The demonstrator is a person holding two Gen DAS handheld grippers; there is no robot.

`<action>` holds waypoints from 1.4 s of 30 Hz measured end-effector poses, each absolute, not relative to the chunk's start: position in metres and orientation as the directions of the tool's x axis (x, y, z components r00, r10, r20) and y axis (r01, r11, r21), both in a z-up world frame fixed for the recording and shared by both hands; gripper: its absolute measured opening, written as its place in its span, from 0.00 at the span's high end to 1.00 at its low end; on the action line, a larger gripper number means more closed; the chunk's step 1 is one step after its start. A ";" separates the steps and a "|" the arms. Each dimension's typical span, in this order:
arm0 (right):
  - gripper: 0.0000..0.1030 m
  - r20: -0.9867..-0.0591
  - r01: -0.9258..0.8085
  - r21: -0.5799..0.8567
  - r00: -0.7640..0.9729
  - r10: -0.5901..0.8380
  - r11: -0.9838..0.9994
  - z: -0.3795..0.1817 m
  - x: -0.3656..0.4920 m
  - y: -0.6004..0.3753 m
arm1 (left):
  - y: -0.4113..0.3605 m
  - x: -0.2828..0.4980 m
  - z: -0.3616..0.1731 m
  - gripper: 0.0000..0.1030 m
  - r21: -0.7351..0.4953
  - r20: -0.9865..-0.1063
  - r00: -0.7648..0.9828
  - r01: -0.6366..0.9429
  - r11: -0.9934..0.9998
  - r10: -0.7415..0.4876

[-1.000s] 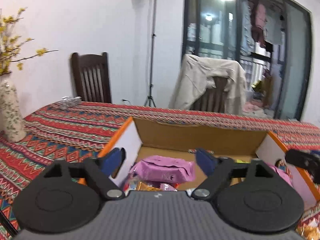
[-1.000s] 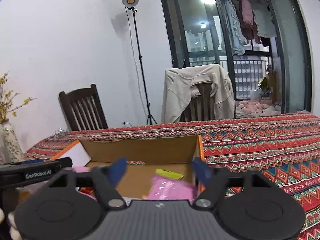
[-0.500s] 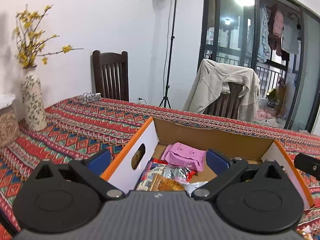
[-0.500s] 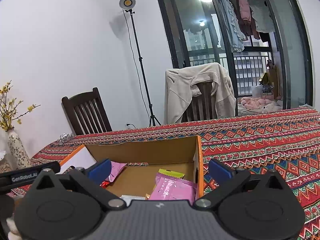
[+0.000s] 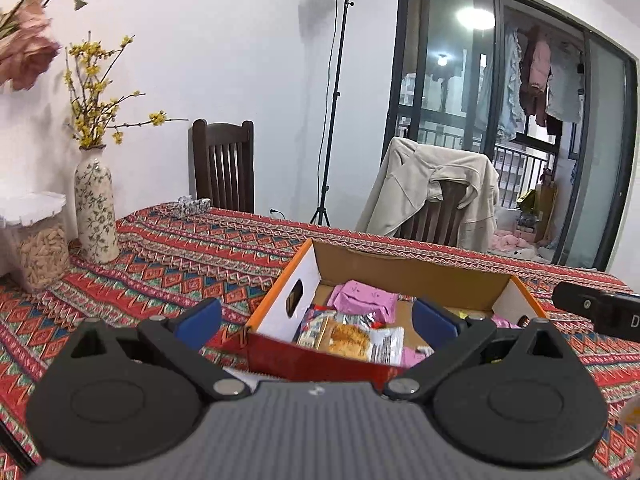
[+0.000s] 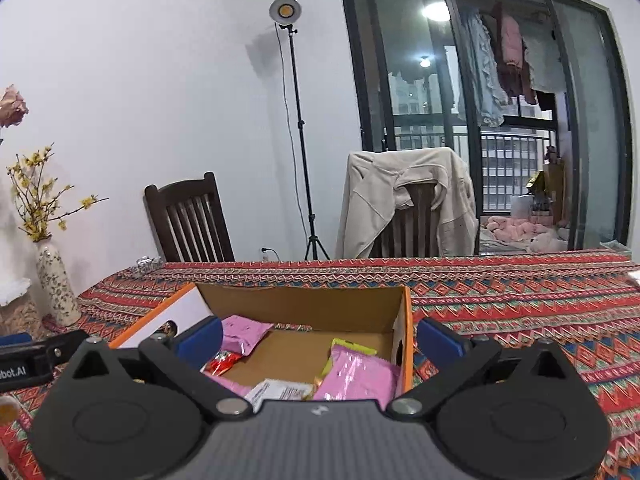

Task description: Organize snacks

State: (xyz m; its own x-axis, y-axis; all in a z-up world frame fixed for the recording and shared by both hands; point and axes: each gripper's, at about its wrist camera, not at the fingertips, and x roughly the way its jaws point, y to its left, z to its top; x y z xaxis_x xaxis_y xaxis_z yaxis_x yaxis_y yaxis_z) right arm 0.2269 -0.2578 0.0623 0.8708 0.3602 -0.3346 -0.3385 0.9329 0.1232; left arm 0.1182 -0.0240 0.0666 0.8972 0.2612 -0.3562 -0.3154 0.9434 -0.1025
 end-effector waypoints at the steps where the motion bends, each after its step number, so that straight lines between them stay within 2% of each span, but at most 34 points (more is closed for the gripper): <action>1: 0.00 -0.335 -0.336 0.125 0.871 0.359 0.933 0.062 0.218 -0.259 | -0.024 0.113 0.065 0.00 -0.109 -0.357 0.898 -0.314 0.943 0.258; 9: 0.00 -0.377 -0.331 0.059 0.866 0.328 0.942 0.045 0.164 -0.261 | -0.022 0.079 0.041 0.00 -0.131 -0.379 0.898 -0.289 0.948 0.222; 15: 0.00 -0.448 -0.324 0.023 0.842 0.300 0.946 0.019 0.142 -0.267 | -0.017 0.061 0.022 0.00 -0.107 -0.395 0.891 -0.287 0.952 0.224; 21: 0.00 -0.506 -0.281 0.017 0.825 0.250 0.960 -0.003 0.123 -0.291 | -0.005 0.052 0.015 0.00 -0.030 -0.376 0.886 -0.304 0.952 0.271; 25: 0.00 -0.525 -0.247 0.053 0.817 0.237 0.968 -0.012 0.118 -0.313 | 0.011 0.049 0.008 0.00 -0.056 -0.377 0.887 -0.308 0.950 0.266; 30: 0.00 -0.556 -0.203 0.028 0.811 0.184 0.979 -0.017 0.132 -0.321 | 0.022 0.053 -0.009 0.00 -0.096 -0.407 0.880 -0.308 0.946 0.245; 42: 0.00 -0.649 -0.187 0.035 0.743 0.165 0.982 -0.023 0.224 -0.293 | 0.029 0.055 -0.011 0.00 -0.151 -0.420 0.886 -0.282 0.947 0.196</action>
